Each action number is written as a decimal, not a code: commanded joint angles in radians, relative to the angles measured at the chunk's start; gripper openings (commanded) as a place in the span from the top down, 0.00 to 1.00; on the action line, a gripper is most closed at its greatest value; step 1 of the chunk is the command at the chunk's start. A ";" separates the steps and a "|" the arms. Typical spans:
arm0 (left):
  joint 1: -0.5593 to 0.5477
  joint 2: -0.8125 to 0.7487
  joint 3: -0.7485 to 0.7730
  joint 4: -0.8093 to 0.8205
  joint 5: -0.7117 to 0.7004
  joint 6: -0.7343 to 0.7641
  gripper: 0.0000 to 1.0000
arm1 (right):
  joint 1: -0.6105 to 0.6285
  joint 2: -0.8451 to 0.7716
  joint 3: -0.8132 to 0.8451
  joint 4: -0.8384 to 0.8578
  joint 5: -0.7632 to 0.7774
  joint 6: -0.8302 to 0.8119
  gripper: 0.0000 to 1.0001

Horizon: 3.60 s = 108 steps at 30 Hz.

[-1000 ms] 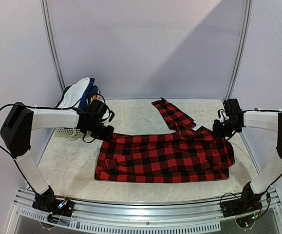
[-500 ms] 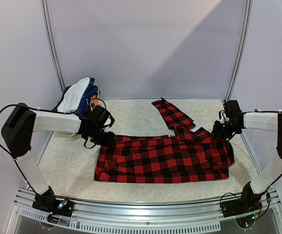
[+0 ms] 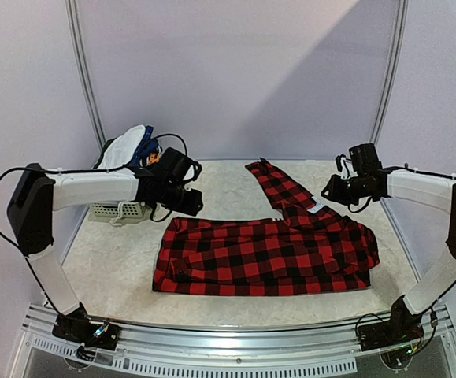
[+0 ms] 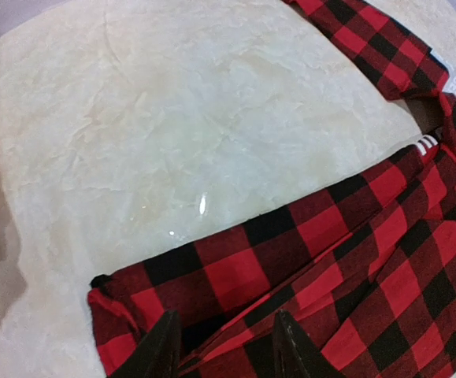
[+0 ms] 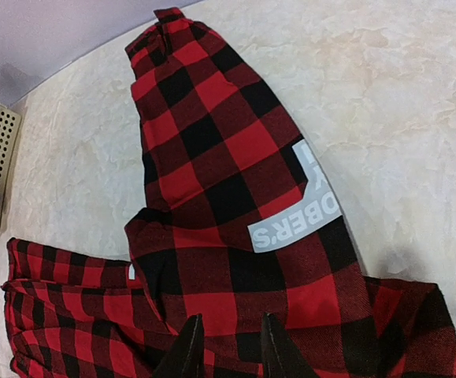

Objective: Fold and stack the mixed laundry pile
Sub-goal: Fold the 1/3-folded shirt at the center of the board.

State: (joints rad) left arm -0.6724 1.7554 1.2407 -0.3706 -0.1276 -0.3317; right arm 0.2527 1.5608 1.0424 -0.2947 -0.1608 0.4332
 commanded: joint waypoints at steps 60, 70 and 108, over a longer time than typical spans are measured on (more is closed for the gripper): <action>-0.046 -0.081 -0.257 0.117 0.003 0.017 0.38 | -0.104 1.031 1.064 -0.217 -0.436 -0.025 0.35; -0.051 -0.086 -0.264 0.120 0.004 0.016 0.39 | -0.100 1.039 1.031 -0.129 -0.542 0.027 0.55; -0.056 -0.174 -0.246 0.139 0.055 0.013 0.39 | 0.052 0.509 0.636 -0.085 -0.475 -0.143 1.00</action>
State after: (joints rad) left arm -0.7116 1.6115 0.9829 -0.2459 -0.0891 -0.3153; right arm 0.2779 2.1754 1.7691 -0.3931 -0.6521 0.3347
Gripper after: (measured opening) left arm 0.614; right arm 0.013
